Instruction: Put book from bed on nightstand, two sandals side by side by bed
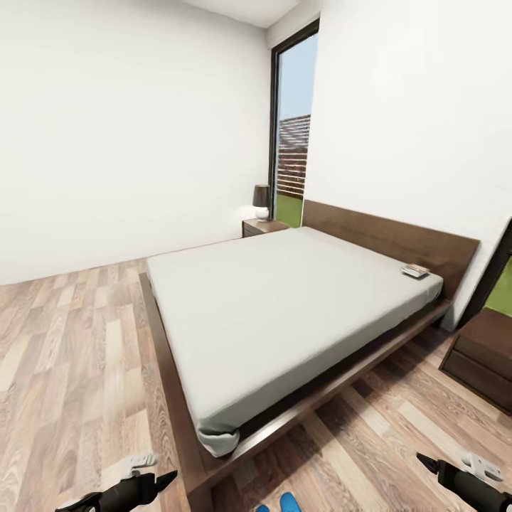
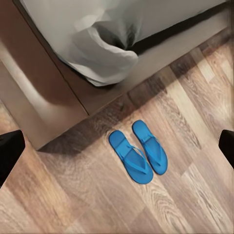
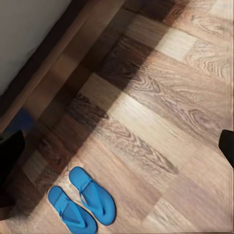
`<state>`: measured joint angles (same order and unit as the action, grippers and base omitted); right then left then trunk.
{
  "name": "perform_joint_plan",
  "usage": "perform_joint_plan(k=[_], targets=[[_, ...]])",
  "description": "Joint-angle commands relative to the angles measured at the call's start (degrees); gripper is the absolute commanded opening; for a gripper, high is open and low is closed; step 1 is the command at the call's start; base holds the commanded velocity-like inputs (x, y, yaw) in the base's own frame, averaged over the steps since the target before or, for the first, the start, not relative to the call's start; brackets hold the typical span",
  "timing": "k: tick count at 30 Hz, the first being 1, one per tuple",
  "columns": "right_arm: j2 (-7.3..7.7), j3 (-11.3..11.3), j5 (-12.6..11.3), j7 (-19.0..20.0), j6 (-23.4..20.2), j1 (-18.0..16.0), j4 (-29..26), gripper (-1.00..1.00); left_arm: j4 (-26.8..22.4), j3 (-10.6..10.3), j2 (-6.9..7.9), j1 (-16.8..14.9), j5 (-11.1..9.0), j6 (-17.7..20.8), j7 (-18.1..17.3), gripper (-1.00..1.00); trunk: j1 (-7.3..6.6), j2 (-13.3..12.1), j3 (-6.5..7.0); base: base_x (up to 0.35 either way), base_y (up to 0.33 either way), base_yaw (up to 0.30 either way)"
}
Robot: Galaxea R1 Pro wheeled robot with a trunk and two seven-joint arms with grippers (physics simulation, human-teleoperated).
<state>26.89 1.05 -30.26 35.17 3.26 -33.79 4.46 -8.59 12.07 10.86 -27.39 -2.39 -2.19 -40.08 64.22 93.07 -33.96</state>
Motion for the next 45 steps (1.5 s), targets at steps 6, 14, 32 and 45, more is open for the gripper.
perform_joint_plan(k=[6,14,32,45], targets=[[0.00,0.09,0.02,0.32,0.34,-0.14,0.29,1.00,0.07,-0.11,-0.01,-0.03,-0.24,-0.18,-0.18,1.00,0.00,0.03,-0.06,0.000,0.000,-0.281],[0.00,0.09,0.02,0.32,0.34,-0.14,0.29,1.00,0.07,-0.11,0.02,-0.03,-0.24,-0.18,-0.18,1.00,0.00,0.03,-0.06,0.000,0.000,-0.282],[-0.03,0.09,0.02,0.27,0.34,-0.14,0.29,1.00,0.07,-0.09,-0.02,-0.03,-0.24,-0.18,-0.18,1.00,0.00,0.03,-0.06,0.000,0.000,-0.283],[-0.06,0.09,0.02,0.30,0.34,-0.14,0.29,1.00,0.07,-0.12,-0.01,-0.03,-0.24,-0.18,-0.18,1.00,0.00,0.03,-0.06,0.000,0.000,-0.284]])
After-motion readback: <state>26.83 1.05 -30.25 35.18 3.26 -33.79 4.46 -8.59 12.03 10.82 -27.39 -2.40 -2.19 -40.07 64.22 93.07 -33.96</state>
